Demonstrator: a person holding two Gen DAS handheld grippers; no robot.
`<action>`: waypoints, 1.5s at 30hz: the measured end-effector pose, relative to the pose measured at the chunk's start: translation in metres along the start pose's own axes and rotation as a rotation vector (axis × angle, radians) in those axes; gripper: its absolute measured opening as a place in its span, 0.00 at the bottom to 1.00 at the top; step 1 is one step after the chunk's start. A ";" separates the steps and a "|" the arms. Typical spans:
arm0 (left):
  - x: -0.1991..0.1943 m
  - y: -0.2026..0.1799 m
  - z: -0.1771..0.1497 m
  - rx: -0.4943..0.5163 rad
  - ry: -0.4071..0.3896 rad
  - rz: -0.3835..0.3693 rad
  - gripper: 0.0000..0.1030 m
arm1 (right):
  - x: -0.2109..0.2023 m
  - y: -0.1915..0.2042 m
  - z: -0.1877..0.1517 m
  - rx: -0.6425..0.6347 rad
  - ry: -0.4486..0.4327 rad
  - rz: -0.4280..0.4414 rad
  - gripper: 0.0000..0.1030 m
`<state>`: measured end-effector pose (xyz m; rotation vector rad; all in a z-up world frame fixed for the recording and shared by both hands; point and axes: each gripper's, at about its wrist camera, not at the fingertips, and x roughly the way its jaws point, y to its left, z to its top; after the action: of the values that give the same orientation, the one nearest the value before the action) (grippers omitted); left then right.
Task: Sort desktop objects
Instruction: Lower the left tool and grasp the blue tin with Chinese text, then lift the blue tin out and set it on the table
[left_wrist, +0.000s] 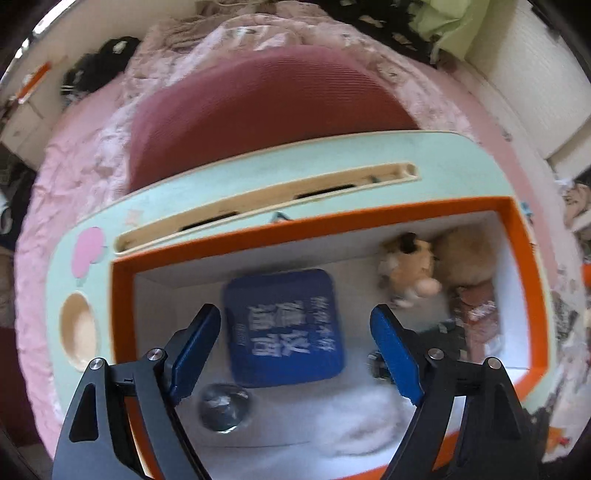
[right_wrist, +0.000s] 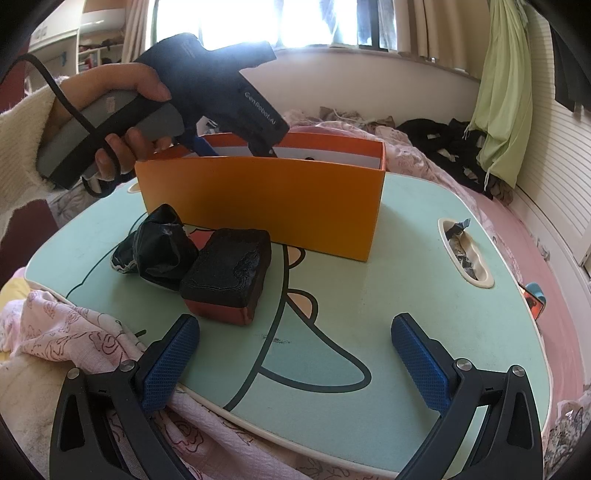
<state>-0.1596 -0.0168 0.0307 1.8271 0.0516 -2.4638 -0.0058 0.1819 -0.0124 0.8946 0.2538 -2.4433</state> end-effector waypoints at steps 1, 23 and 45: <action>-0.001 0.000 0.001 -0.002 -0.009 0.019 0.80 | 0.000 0.000 0.000 -0.001 0.000 0.000 1.00; 0.000 0.002 -0.005 0.131 -0.082 -0.004 0.65 | 0.004 0.001 0.003 -0.001 -0.003 -0.001 1.00; -0.060 0.020 -0.158 0.173 -0.292 -0.352 0.65 | 0.005 0.001 0.002 -0.001 -0.004 -0.001 1.00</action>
<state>0.0099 -0.0228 0.0427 1.6107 0.1599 -3.0447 -0.0090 0.1781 -0.0140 0.8889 0.2543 -2.4458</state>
